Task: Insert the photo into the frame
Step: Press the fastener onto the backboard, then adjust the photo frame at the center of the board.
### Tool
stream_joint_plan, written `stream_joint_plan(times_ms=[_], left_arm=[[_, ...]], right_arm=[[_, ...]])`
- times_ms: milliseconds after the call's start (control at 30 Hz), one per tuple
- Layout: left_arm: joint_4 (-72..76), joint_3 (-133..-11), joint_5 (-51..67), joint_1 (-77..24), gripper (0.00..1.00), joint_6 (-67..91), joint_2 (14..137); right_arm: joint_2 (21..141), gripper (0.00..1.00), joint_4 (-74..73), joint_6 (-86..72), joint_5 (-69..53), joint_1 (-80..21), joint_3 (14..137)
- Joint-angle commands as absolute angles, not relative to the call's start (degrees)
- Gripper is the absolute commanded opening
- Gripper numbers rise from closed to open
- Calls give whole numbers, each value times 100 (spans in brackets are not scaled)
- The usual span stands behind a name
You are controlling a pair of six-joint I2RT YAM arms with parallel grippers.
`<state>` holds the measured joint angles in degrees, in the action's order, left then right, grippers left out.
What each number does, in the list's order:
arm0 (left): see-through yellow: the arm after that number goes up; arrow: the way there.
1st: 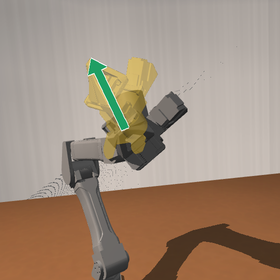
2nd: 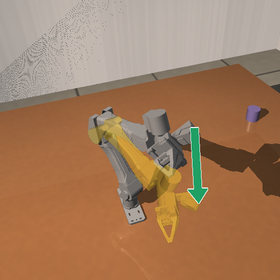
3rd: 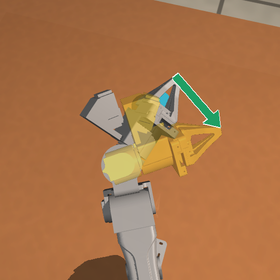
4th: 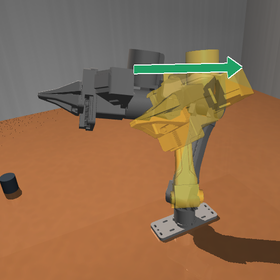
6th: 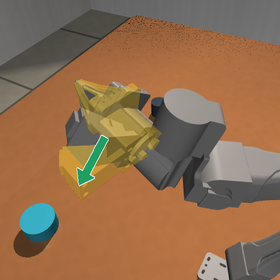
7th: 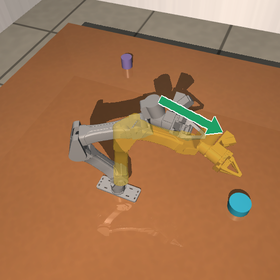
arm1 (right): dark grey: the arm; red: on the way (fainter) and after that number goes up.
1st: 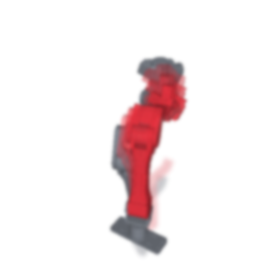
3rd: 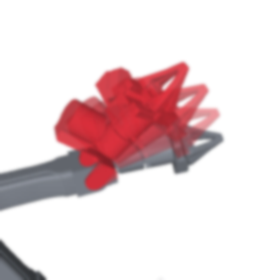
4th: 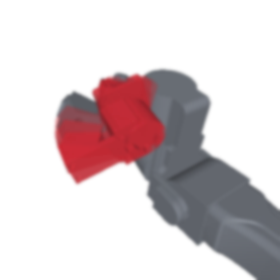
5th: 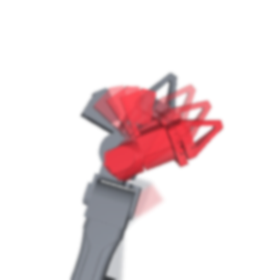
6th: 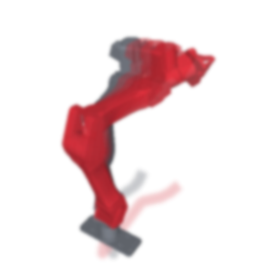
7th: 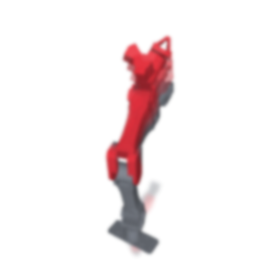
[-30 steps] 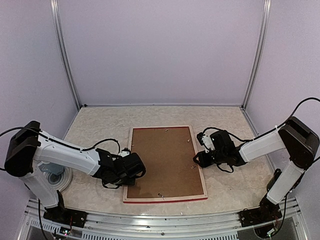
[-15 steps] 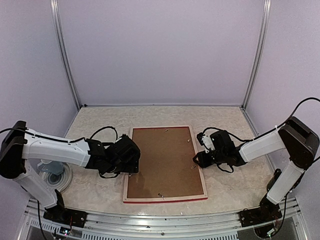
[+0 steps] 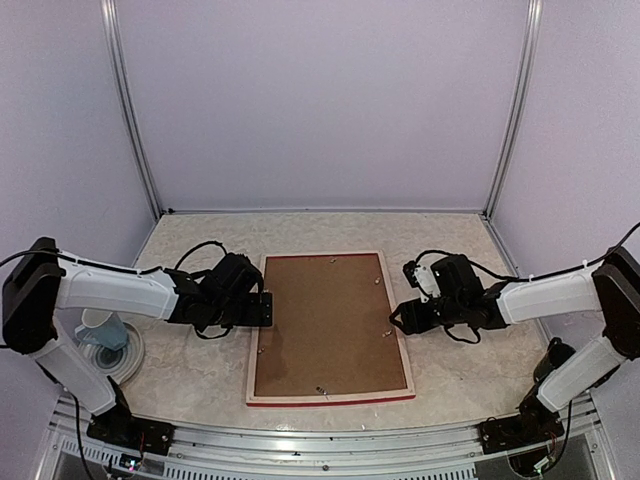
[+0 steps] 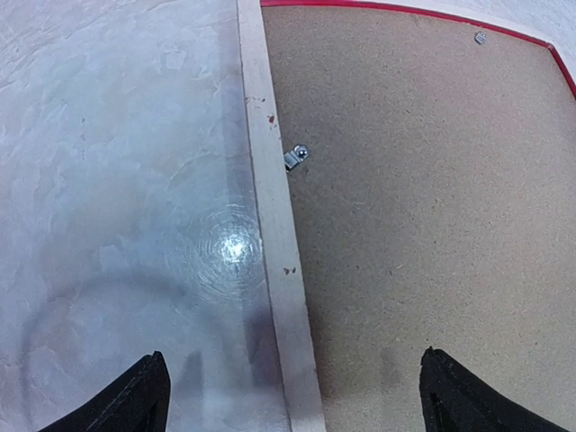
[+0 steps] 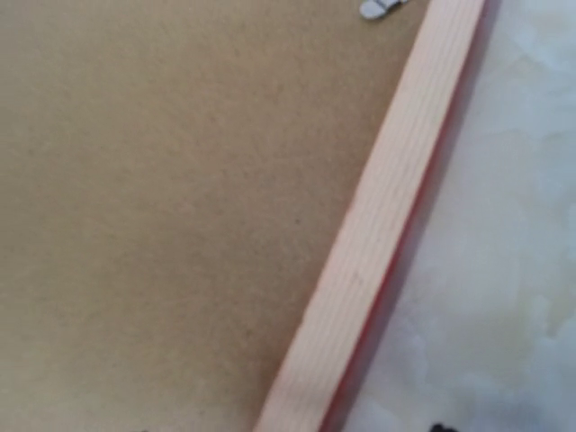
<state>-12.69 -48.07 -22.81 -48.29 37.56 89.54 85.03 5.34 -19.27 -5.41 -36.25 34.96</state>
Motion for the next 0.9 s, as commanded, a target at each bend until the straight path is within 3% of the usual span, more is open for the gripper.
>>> stream_joint_plan(times_ms=[0,333,867], left_arm=[[-695,-4526,-1939,-4683,99,3465,9043],[34,-4139,-1733,-4685,97,3103,9120],[710,-3788,-1220,-4359,83,2986,9375]], right_arm=[[8240,67,-83,-2296,-539,-3700,3567],[8210,70,-818,-2874,17,-4178,4078],[9201,74,-1251,-3330,1165,-4421,4946]])
